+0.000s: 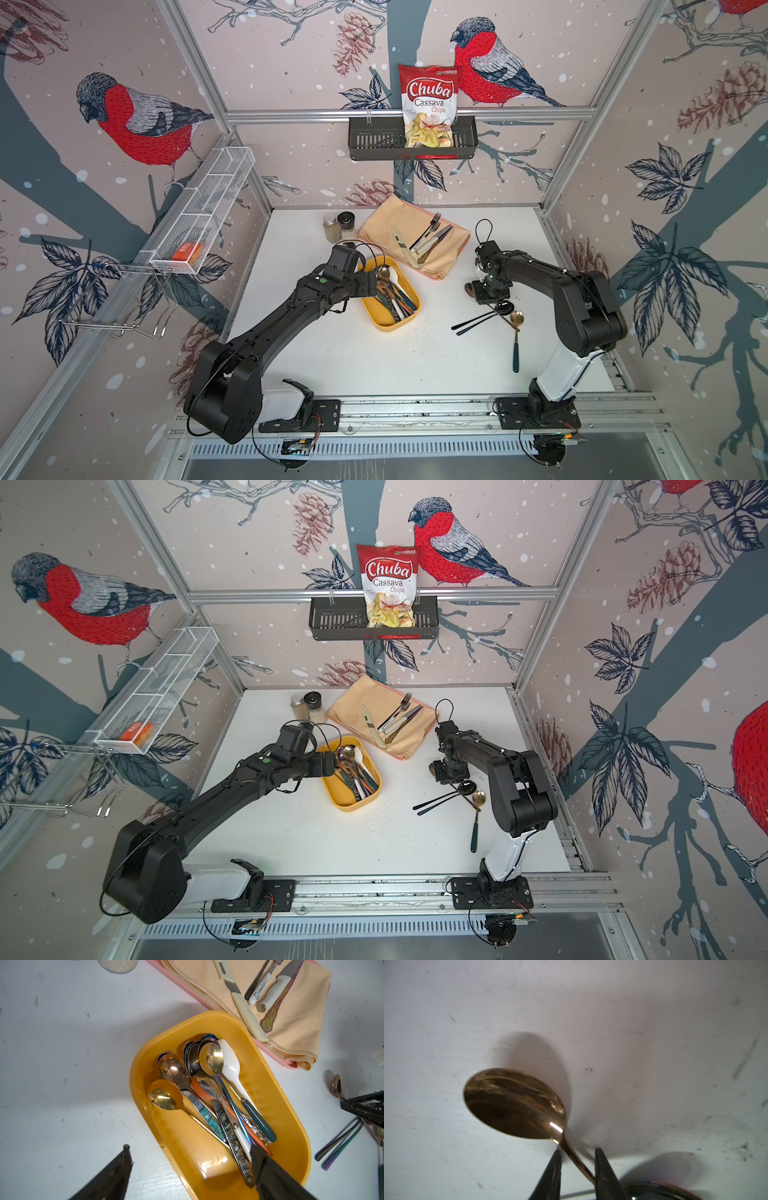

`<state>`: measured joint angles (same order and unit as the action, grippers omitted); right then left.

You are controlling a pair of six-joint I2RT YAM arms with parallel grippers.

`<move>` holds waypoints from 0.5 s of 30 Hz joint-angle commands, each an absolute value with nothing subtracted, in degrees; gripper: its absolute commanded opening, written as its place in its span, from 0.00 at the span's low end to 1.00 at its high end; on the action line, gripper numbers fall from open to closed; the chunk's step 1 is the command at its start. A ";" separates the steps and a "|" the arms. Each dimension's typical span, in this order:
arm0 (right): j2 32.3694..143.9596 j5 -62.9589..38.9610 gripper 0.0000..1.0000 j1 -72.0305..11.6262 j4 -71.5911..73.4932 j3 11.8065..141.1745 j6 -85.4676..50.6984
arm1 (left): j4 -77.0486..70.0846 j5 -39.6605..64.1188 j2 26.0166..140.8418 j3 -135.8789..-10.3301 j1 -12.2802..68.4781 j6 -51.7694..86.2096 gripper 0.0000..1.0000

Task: Put the spoon into the storage box
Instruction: Pick up the spoon from the center of the board.

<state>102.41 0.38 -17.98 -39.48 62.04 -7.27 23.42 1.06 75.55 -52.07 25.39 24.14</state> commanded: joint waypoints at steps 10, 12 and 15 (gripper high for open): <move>105.36 0.09 0.17 -19.82 -40.25 62.99 -6.59 | 23.73 0.13 75.10 -51.68 25.47 24.69 0.91; 105.40 0.24 0.15 -20.08 -40.17 63.18 -6.59 | 23.78 0.17 75.17 -51.78 25.46 24.69 0.91; 105.68 0.52 0.14 -20.39 -39.99 63.67 -6.59 | 23.64 0.15 75.15 -51.85 25.42 24.77 0.91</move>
<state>104.36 1.28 -19.94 -41.15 64.03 -6.33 23.40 0.89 75.35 -51.77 25.39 24.21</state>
